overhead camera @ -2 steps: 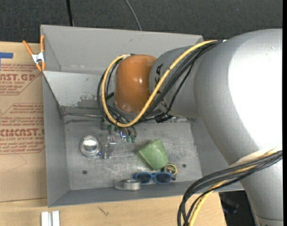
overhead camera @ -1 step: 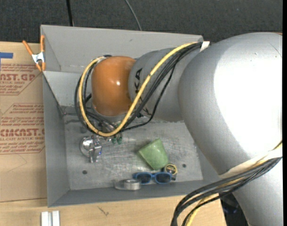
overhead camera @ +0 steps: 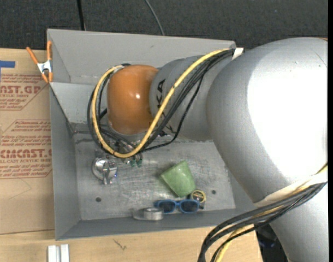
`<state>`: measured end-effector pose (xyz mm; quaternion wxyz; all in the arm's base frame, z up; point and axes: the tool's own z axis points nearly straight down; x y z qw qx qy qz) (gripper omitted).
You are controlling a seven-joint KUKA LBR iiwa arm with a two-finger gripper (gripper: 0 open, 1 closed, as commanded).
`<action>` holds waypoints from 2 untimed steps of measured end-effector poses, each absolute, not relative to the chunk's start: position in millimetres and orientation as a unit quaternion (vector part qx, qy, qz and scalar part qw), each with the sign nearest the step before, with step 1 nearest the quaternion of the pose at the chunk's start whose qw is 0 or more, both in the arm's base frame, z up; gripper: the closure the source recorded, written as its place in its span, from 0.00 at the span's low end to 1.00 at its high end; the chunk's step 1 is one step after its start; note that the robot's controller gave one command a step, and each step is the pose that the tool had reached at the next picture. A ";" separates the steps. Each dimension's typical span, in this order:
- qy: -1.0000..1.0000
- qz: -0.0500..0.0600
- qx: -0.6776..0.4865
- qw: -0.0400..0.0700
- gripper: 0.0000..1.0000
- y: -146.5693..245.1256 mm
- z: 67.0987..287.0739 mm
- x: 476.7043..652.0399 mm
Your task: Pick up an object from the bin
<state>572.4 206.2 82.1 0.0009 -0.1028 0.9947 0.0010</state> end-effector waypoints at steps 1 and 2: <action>0.993 0.001 -0.119 0.006 1.00 206.1 193.0 580.7; 0.989 0.001 -0.145 0.006 1.00 209.4 261.0 588.7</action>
Offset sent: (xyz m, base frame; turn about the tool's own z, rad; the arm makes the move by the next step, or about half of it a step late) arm 0.0061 -0.0017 0.1054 -0.0321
